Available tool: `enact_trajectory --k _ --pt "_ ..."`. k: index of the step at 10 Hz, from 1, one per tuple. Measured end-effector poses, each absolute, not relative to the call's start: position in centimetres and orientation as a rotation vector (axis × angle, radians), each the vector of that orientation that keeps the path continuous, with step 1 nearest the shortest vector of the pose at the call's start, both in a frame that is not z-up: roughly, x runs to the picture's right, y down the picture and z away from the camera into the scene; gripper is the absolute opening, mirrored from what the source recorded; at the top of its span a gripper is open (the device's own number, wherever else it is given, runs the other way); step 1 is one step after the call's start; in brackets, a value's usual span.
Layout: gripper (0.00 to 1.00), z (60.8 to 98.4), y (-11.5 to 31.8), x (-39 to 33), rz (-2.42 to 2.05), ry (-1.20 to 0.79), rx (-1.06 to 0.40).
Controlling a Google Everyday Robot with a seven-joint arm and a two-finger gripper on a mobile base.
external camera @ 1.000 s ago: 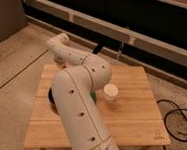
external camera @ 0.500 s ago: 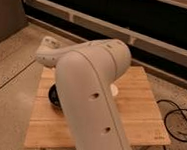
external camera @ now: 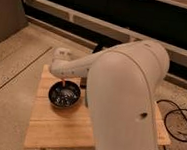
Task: Place the pepper on the white sponge
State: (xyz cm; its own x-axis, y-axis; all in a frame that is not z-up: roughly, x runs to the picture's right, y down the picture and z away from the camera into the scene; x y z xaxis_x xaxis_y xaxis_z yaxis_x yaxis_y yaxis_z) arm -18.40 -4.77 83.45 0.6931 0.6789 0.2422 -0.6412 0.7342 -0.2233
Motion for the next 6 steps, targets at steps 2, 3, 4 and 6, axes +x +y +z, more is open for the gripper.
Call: enact_trajectory --k 2,3,4,6 --pt "0.0 83.7 -6.7 -14.0 0.871 -0.295 -0.055" --pt "0.0 83.7 -7.6 -12.1 0.934 -0.29 -0.021" --pt "0.0 83.7 -8.4 -10.5 0.985 -0.289 0.007" --pt "0.0 83.8 -8.8 -9.2 1.039 -0.284 0.023"
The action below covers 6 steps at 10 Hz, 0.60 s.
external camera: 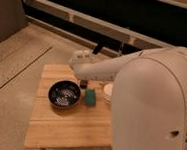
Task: Place the pepper on the white sponge
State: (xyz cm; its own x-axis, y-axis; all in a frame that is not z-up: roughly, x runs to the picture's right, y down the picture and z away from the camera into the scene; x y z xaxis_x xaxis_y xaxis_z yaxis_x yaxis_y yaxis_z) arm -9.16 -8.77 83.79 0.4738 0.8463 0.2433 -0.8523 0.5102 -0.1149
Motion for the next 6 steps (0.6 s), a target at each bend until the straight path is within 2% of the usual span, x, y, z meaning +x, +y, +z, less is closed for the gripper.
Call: enact_trajectory --k 2,4,6 --pt "0.0 84.7 -7.1 -8.0 1.107 -0.256 -0.017" --pt "0.0 85.4 -3.0 -5.0 1.179 -0.173 -0.089" --pt "0.0 84.7 -0.5 -2.2 1.211 -0.108 -0.119"
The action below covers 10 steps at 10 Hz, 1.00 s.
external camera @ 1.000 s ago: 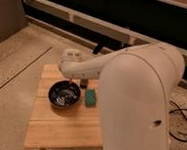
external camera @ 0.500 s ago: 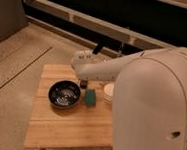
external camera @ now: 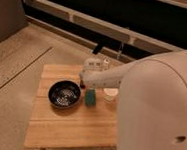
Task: Place the pepper on the white sponge
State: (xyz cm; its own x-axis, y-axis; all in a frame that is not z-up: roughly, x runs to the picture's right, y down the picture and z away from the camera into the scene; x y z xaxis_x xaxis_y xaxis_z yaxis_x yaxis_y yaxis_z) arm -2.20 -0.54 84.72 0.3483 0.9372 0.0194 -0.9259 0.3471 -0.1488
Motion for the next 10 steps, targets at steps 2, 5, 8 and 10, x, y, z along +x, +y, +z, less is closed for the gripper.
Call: enact_trajectory --k 2,5,8,10 --pt "0.0 83.3 0.0 -1.2 1.214 -0.082 -0.114" --pt "0.0 83.1 2.3 -1.2 1.209 -0.046 -0.142" --pt "0.0 85.5 4.7 -1.7 1.18 0.005 -0.195" --pt "0.0 87.0 5.5 -1.3 1.159 0.049 -0.22"
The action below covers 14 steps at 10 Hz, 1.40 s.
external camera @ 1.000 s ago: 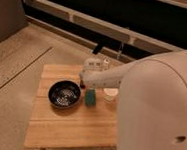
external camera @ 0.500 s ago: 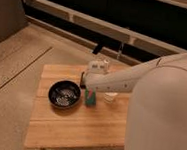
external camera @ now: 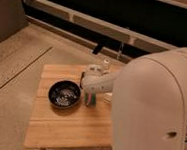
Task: Place the pepper on the white sponge
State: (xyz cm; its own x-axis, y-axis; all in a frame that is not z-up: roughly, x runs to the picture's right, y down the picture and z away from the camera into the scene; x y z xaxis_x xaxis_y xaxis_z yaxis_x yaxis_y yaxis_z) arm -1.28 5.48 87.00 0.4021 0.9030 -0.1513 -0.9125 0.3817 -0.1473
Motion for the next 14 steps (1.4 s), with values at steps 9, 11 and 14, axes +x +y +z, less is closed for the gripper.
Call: enact_trajectory --k 9,11,14 --pt "0.0 89.9 4.8 -0.8 1.1 0.098 -0.261" --pt "0.0 90.5 5.9 -1.3 1.055 0.108 -0.295" --pt "0.0 91.2 7.4 -2.1 0.99 0.137 -0.344"
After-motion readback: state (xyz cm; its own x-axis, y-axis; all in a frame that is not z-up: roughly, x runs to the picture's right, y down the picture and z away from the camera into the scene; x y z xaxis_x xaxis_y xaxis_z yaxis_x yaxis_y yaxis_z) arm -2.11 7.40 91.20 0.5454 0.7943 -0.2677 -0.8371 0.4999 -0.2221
